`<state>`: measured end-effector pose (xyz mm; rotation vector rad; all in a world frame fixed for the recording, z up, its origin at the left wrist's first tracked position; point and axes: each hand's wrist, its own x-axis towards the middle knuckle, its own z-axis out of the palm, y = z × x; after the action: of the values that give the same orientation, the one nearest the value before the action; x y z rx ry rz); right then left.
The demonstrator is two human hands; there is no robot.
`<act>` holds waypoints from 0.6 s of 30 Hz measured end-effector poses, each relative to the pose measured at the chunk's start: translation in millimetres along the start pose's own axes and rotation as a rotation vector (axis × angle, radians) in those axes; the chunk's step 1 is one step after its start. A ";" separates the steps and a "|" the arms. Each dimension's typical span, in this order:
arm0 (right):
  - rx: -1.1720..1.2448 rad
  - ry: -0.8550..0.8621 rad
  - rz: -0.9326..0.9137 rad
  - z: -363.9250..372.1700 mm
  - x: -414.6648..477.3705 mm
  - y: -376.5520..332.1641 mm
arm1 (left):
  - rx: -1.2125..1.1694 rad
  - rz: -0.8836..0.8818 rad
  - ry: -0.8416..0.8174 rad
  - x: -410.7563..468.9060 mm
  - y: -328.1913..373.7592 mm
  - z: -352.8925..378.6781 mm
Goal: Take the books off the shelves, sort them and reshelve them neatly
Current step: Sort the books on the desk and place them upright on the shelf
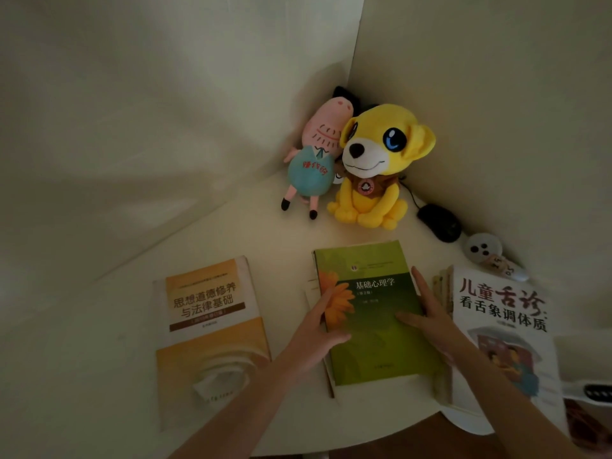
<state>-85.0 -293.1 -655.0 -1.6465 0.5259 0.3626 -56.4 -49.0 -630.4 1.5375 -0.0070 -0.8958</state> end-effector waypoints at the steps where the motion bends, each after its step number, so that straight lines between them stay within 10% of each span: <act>1: -0.012 -0.004 -0.031 -0.7 -1.8 -0.4 | 0.005 -0.009 -0.004 -0.3 -1.0 0.1; 18: -0.155 -0.072 -0.244 2.8 -18.9 -11.8 | -0.076 -0.014 0.101 6.2 -2.5 4.0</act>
<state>-94.5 -286.9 -635.6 -1.8166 0.2436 0.2860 -55.4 -55.0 -635.3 1.5116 0.1104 -0.8196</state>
